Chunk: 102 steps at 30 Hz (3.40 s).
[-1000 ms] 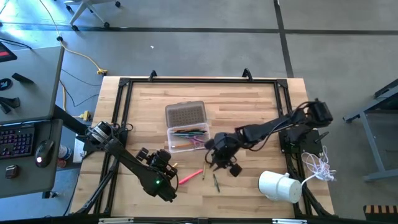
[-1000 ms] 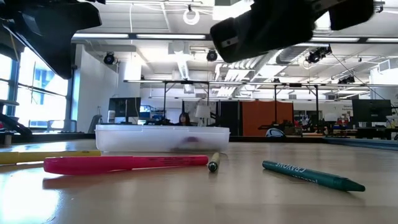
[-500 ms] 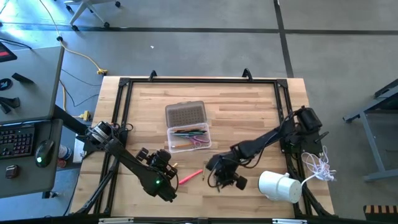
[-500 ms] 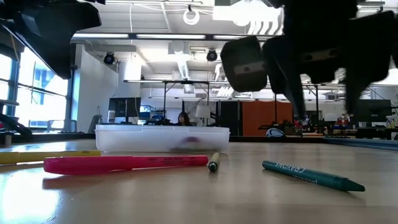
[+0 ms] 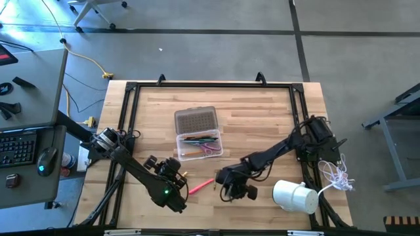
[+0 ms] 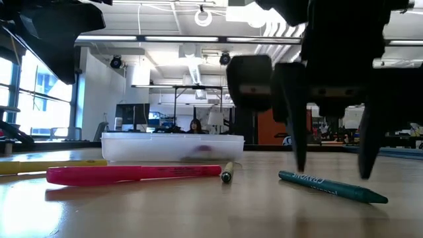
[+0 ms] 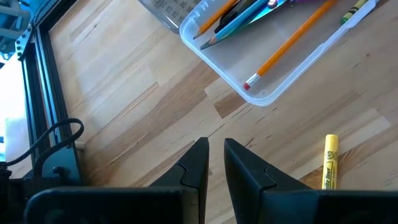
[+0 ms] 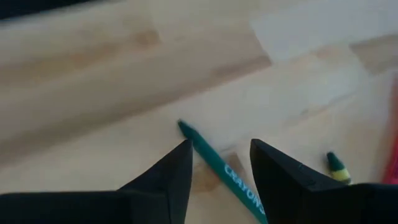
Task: Pick & place school supplies into a supply box
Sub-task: Put the dark green crayon into the gray supply box
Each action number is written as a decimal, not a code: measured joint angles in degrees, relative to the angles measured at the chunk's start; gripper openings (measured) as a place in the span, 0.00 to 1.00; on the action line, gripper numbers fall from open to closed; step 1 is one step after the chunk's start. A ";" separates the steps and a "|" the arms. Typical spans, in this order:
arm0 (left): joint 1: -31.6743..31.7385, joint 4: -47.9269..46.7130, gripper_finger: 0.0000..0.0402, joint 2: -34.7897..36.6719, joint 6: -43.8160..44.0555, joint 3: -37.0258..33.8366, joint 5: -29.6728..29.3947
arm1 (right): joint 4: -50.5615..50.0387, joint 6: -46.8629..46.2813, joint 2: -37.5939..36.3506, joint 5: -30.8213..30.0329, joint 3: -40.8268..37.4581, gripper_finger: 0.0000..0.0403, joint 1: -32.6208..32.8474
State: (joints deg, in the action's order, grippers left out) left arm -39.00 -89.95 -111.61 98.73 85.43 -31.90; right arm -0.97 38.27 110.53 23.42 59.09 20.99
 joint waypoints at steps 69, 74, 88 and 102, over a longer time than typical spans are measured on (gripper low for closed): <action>0.00 0.34 0.22 0.00 -2.44 0.00 0.60 | 4.60 -0.70 3.67 4.84 -0.07 0.04 -5.29; 0.02 0.37 0.22 0.00 -2.40 0.00 3.26 | 4.80 4.33 -1.94 -8.25 -0.09 0.01 -5.88; 0.02 0.39 0.22 0.00 -2.42 0.00 3.18 | 17.21 8.11 -5.19 -7.13 0.00 0.01 -19.60; 0.02 0.42 0.22 0.00 -2.72 0.00 2.60 | 12.32 7.27 -5.19 6.45 0.03 0.04 -26.94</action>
State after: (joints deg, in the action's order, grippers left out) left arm -38.98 -89.53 -111.61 96.01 85.43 -29.30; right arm 11.35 45.53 105.34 29.88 59.12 -5.95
